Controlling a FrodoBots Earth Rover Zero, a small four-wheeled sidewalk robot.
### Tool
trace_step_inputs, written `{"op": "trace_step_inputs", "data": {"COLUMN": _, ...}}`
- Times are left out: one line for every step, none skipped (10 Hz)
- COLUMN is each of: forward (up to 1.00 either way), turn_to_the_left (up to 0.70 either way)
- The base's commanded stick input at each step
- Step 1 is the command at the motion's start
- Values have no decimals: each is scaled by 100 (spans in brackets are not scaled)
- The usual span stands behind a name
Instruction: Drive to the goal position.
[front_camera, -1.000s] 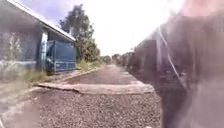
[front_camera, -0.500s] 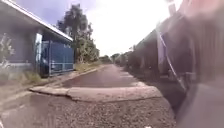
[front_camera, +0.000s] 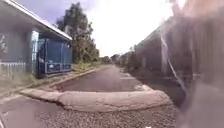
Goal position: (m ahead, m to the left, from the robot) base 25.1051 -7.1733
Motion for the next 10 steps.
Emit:
{"op": "trace_step_inputs", "data": {"forward": 70, "turn_to_the_left": 0}}
{"op": "trace_step_inputs", "data": {"forward": 70, "turn_to_the_left": 0}}
{"op": "trace_step_inputs", "data": {"forward": 58, "turn_to_the_left": 0}}
{"op": "trace_step_inputs", "data": {"forward": 50, "turn_to_the_left": 0}}
{"op": "trace_step_inputs", "data": {"forward": 50, "turn_to_the_left": 0}}
{"op": "trace_step_inputs", "data": {"forward": 50, "turn_to_the_left": -22}}
{"op": "trace_step_inputs", "data": {"forward": 50, "turn_to_the_left": -11}}
{"op": "trace_step_inputs", "data": {"forward": 50, "turn_to_the_left": 0}}
{"op": "trace_step_inputs", "data": {"forward": 50, "turn_to_the_left": 0}}
{"op": "trace_step_inputs", "data": {"forward": 50, "turn_to_the_left": 0}}
